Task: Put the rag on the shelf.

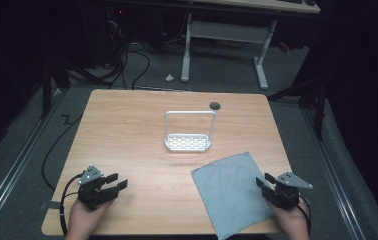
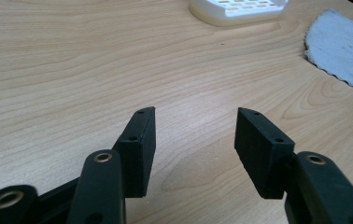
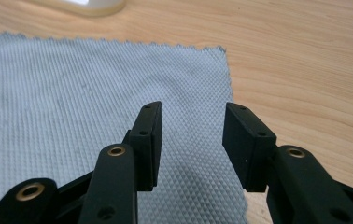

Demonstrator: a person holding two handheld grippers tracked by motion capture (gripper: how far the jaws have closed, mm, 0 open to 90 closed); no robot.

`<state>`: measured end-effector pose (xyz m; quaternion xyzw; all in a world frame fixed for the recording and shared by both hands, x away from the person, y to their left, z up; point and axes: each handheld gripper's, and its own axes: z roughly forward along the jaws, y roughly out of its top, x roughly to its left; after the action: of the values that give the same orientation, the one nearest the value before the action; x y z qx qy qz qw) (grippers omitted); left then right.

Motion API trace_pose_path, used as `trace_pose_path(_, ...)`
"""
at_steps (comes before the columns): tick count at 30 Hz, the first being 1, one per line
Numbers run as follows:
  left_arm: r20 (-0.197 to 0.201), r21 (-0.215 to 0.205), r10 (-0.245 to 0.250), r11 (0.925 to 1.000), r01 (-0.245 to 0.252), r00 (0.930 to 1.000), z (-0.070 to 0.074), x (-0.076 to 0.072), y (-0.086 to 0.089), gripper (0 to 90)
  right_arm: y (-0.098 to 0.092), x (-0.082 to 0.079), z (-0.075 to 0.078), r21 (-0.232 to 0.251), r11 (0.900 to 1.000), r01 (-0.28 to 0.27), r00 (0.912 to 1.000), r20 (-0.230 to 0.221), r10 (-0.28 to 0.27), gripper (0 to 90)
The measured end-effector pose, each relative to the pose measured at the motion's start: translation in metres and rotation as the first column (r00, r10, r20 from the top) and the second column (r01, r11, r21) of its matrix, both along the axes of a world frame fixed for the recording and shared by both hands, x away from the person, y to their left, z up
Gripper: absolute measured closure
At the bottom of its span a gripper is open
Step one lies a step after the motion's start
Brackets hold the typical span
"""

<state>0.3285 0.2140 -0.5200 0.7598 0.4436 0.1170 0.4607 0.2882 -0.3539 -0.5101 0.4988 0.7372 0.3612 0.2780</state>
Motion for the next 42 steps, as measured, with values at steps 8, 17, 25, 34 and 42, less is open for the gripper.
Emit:
trace_pose_path(8, 0.0, -0.003, -0.01, 0.9999, 0.01, 1.0, 0.0, -0.002, -0.001, 48.7, 0.002, 0.003, -0.001, 0.023, 1.0, -0.019, 0.9998, -0.01, 0.019, 56.0)
trace_pose_path(17, -0.014, -0.021, -0.019, 0.9996, 0.019, 0.9997, 0.001, -0.003, 0.001, 54.6, 0.007, -0.005, 0.001, -0.025, 0.997, -0.07, 0.9972, -0.027, 0.069, 90.0)
trace_pose_path(25, -0.019, -0.024, -0.036, 0.9991, 0.035, 0.9992, 0.003, -0.002, 0.0, 64.4, -0.008, -0.008, -0.001, -0.058, 0.998, -0.034, 0.9974, -0.065, 0.03, 90.0)
trace_pose_path(34, -0.016, -0.022, -0.047, 0.9987, 0.047, 0.9988, 0.009, -0.001, -0.005, 74.0, -0.016, -0.014, -0.006, -0.065, 0.997, -0.032, 0.9924, -0.121, 0.024, 90.0)
trace_pose_path(42, -0.012, -0.031, -0.057, 0.9979, 0.057, 0.9983, 0.008, 0.004, -0.013, 73.5, -0.015, -0.019, -0.012, -0.051, 0.998, -0.044, 0.987, -0.157, 0.036, 90.0)
